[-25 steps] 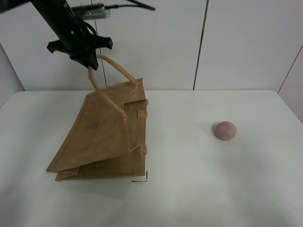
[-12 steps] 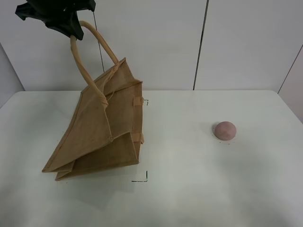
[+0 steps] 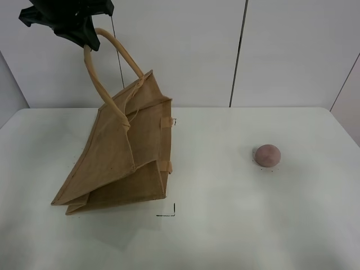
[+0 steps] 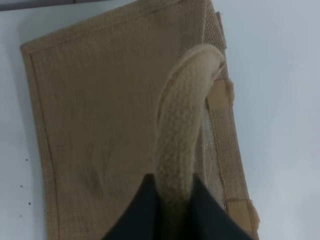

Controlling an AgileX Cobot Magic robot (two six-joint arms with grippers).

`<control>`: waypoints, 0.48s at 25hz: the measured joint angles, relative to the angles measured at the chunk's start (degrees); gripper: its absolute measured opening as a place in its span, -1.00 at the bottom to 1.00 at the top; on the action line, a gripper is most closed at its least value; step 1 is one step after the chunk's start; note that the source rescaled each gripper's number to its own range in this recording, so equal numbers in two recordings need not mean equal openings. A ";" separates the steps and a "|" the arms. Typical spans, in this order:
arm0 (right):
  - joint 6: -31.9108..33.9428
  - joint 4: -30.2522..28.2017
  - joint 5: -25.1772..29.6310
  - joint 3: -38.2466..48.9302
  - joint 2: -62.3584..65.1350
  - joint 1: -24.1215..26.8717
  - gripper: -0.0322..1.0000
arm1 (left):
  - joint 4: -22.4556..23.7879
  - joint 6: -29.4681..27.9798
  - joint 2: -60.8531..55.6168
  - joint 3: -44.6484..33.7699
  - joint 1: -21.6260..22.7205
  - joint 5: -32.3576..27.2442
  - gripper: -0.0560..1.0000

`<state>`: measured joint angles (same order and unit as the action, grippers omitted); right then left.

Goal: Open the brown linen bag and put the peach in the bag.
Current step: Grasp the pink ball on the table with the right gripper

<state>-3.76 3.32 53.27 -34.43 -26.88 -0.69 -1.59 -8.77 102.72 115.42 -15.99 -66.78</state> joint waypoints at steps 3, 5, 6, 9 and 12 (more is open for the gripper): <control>0.00 0.00 -2.48 -4.13 -14.57 0.00 1.00 | -0.29 0.18 0.00 0.00 0.00 0.00 -0.89; 0.00 0.00 -3.80 -7.46 -24.27 0.00 1.00 | -0.29 0.18 0.00 0.00 0.00 0.00 -0.89; 0.00 0.00 -4.51 -9.55 -29.66 0.00 1.00 | -0.29 0.18 0.00 0.00 0.00 0.00 -0.89; 0.00 0.00 -5.54 -16.51 -44.94 0.00 1.00 | -0.75 0.28 0.00 0.00 0.00 -0.05 -0.89; 0.00 0.06 -5.10 -24.92 -59.17 0.00 1.00 | -1.36 0.68 0.00 0.00 0.00 -0.04 -0.89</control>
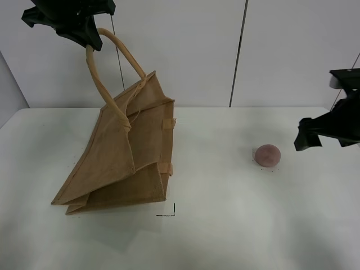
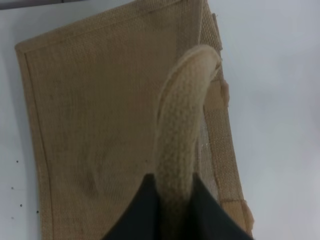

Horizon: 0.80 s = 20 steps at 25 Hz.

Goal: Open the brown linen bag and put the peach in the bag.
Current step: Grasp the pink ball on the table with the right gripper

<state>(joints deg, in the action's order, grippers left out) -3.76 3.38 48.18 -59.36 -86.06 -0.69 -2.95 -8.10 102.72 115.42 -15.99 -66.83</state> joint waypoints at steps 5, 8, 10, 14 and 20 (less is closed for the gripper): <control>0.00 0.18 3.70 -14.95 -17.84 -0.67 1.00 | -0.20 0.82 0.00 0.00 0.00 0.00 -0.89; 0.00 0.18 6.53 -22.20 -24.58 -2.91 1.00 | -0.27 0.85 0.00 0.00 0.00 0.00 -0.89; 0.06 0.48 7.09 -25.71 -27.65 -4.34 1.00 | -0.27 0.85 0.00 0.00 0.00 0.00 -0.89; 2.30 0.70 7.68 -29.43 -31.46 -4.99 1.00 | -0.27 0.98 0.00 0.00 0.00 0.00 -0.89; 4.20 -1.69 7.81 -29.66 -35.56 -4.80 1.00 | -0.27 1.03 0.00 0.00 0.00 0.00 -0.89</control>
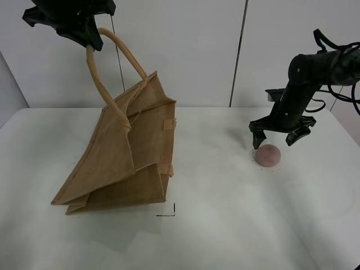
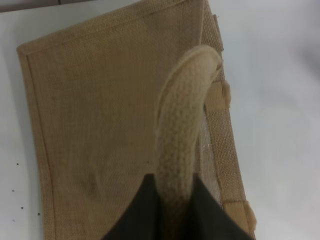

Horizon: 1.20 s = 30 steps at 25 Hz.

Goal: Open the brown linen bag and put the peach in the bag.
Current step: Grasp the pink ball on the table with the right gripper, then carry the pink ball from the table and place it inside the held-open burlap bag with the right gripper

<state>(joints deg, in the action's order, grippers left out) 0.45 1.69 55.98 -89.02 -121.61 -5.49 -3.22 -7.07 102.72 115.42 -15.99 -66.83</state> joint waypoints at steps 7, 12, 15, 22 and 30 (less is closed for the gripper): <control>0.06 -0.29 -2.35 -0.01 -4.16 0.12 1.00 | 0.00 0.00 0.00 0.00 0.00 0.05 -0.89; 0.06 -0.29 -3.09 -0.01 -5.16 0.12 0.93 | 0.00 0.05 0.00 0.00 0.00 0.09 -0.89; 0.06 -0.29 -2.60 -0.05 -5.16 0.12 0.41 | 0.00 0.05 0.00 0.00 0.00 0.11 -0.89; -0.45 -0.16 0.22 -3.73 -4.24 0.12 -0.94 | 0.00 0.05 0.00 0.00 0.00 0.32 -0.89; -7.05 13.35 6.46 -15.90 2.03 0.12 -0.94 | 0.00 0.17 0.00 0.00 0.00 0.26 -0.89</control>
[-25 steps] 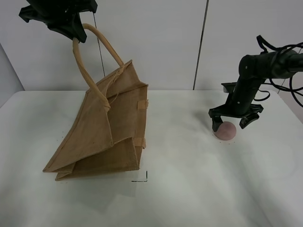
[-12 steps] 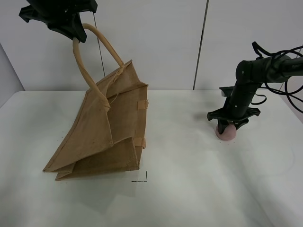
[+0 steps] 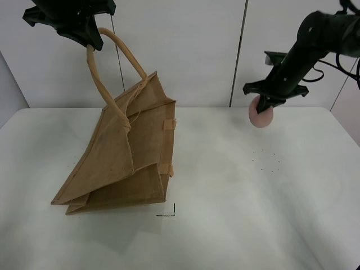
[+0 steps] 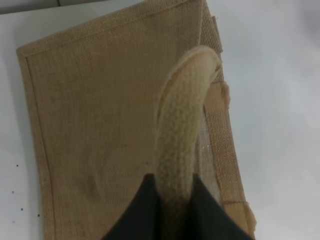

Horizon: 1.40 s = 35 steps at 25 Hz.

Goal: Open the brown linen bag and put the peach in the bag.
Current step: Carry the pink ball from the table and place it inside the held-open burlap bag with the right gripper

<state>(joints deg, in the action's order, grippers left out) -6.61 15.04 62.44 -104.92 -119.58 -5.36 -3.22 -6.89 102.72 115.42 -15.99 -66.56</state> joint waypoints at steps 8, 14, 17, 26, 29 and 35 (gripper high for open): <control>-10.03 14.25 3.67 -6.18 0.73 -7.98 -0.94 | -0.07 0.41 0.00 2.71 0.00 -0.36 -0.89; -14.10 15.50 -5.42 -6.36 -0.72 -18.20 -0.94 | -0.07 0.71 0.00 3.86 0.00 -0.36 -0.89; -15.98 16.03 -9.96 -6.36 -3.15 -21.75 -0.94 | -0.07 1.18 0.00 3.86 0.00 -0.36 -0.89; -30.93 24.39 -15.35 -6.36 -12.74 -26.67 -0.94 | -0.07 1.48 0.00 3.86 0.00 -0.36 -0.89; -34.38 27.13 -17.95 -6.36 -14.87 -27.71 -0.94 | -0.07 1.56 0.00 3.86 0.00 -0.36 -0.89; -36.44 28.01 -22.83 -6.36 -17.28 -30.19 -0.89 | -0.07 1.56 0.00 3.86 0.00 -0.36 -0.89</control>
<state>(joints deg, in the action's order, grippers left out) -43.05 43.05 39.61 -111.28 -136.86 -35.56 -3.28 -5.33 102.72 119.27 -15.99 -66.93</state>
